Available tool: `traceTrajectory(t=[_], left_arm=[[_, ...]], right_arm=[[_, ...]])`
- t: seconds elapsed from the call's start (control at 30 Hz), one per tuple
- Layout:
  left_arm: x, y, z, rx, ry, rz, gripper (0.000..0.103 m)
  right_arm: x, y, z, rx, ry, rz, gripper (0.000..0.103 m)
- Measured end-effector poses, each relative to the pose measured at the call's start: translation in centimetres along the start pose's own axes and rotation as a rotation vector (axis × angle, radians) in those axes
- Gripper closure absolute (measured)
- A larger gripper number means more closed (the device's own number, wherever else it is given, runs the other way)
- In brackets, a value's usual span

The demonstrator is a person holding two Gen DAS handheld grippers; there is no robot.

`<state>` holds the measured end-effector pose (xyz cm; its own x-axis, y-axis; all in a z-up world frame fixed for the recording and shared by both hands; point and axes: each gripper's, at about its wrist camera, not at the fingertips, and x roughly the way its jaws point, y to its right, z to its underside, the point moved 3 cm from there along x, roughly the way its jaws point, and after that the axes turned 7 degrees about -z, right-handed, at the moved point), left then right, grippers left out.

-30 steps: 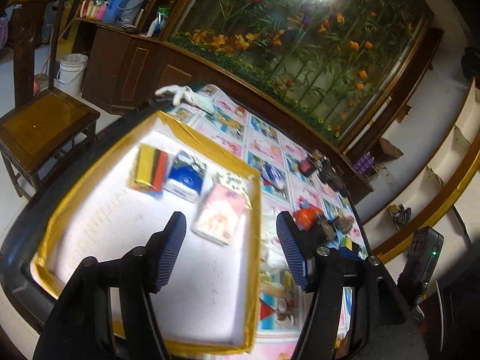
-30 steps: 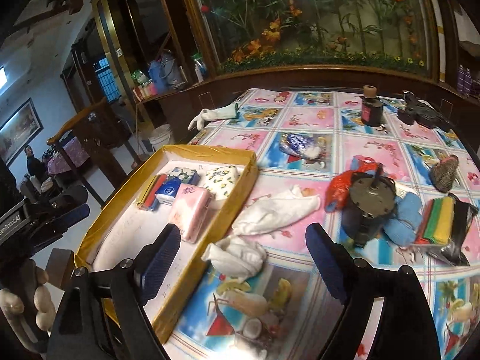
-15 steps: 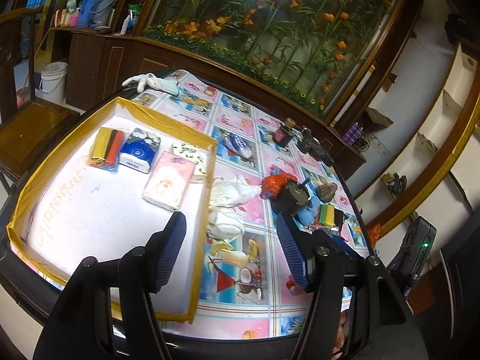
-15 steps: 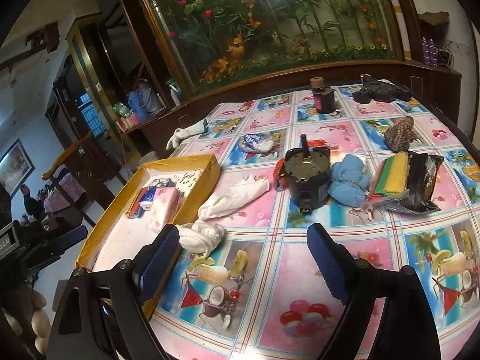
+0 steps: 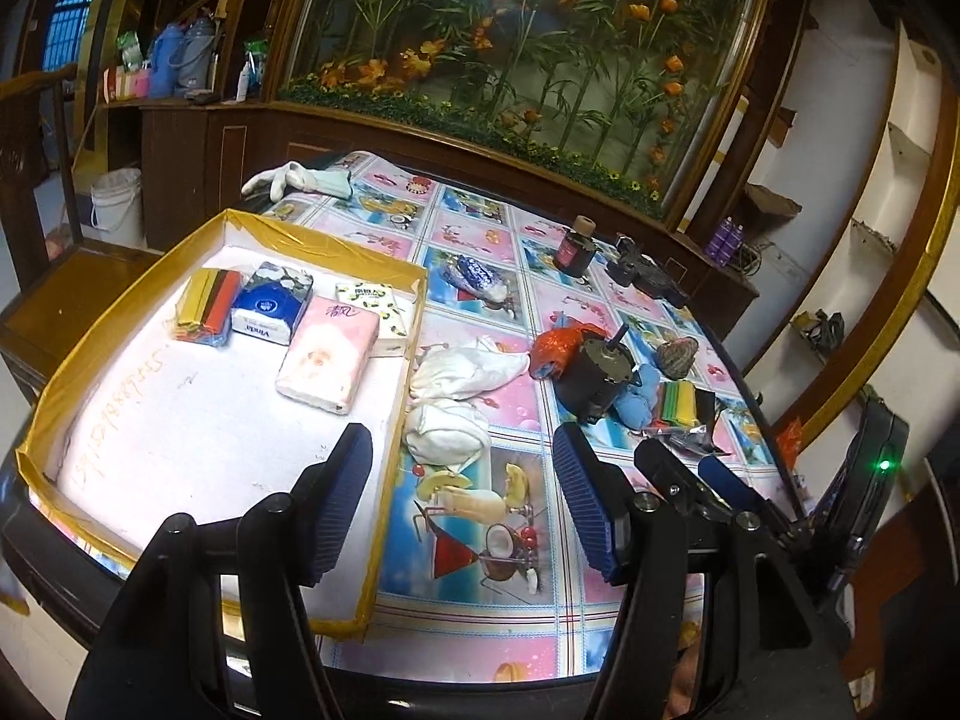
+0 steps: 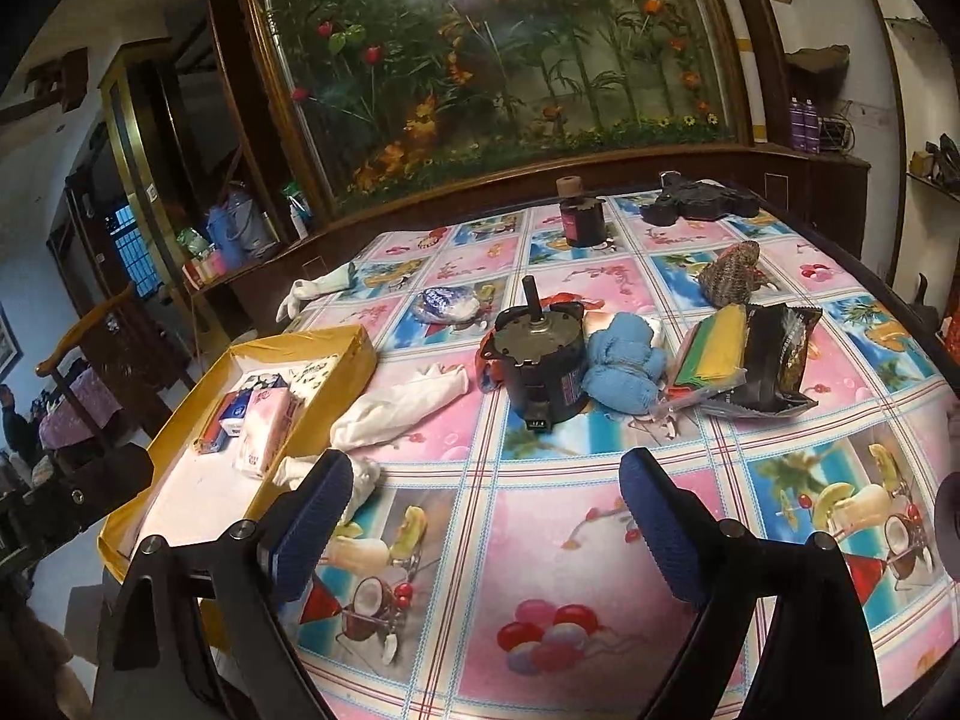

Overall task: Organize soft objects
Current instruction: 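Withdraw both tools from the tray toward the white cloths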

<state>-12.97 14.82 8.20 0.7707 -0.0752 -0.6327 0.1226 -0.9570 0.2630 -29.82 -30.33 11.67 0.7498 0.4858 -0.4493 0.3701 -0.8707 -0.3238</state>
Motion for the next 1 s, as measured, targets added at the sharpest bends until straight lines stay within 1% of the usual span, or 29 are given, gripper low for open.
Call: traceTrajectory(t=[0.13,0.23,0.33,0.57,0.77,0.9,1.0], left_arm=[[0.6,-0.7,0.4,-0.048,-0.041,0.013,0.042],[1.0,-0.1,0.9,-0.043,-0.056,0.017,0.042],[1.3,0.6,1.2,-0.030,-0.070,0.029,0.042],[1.2,1.1,1.3,-0.019,-0.068,0.038,0.042],[1.6,0.9,1.4,-0.029,-0.091,0.040,0.042],[1.2,0.9,1.0,-0.024,-0.077,0.045,0.042],[0.7,0.8,0.7,-0.039,-0.065,0.058,0.042]], right_arm=[[0.5,1.2,0.5,0.011,-0.012,0.017,0.011],[1.4,2.0,0.8,0.051,-0.049,0.006,0.011],[1.6,2.1,0.7,0.057,-0.049,0.002,0.011],[1.6,2.2,0.6,0.060,-0.046,-0.001,0.011],[1.6,2.0,0.8,0.048,-0.049,-0.002,0.011],[1.6,1.9,0.9,0.042,-0.043,0.003,0.011],[2.0,1.7,0.9,0.029,-0.058,0.008,0.011]])
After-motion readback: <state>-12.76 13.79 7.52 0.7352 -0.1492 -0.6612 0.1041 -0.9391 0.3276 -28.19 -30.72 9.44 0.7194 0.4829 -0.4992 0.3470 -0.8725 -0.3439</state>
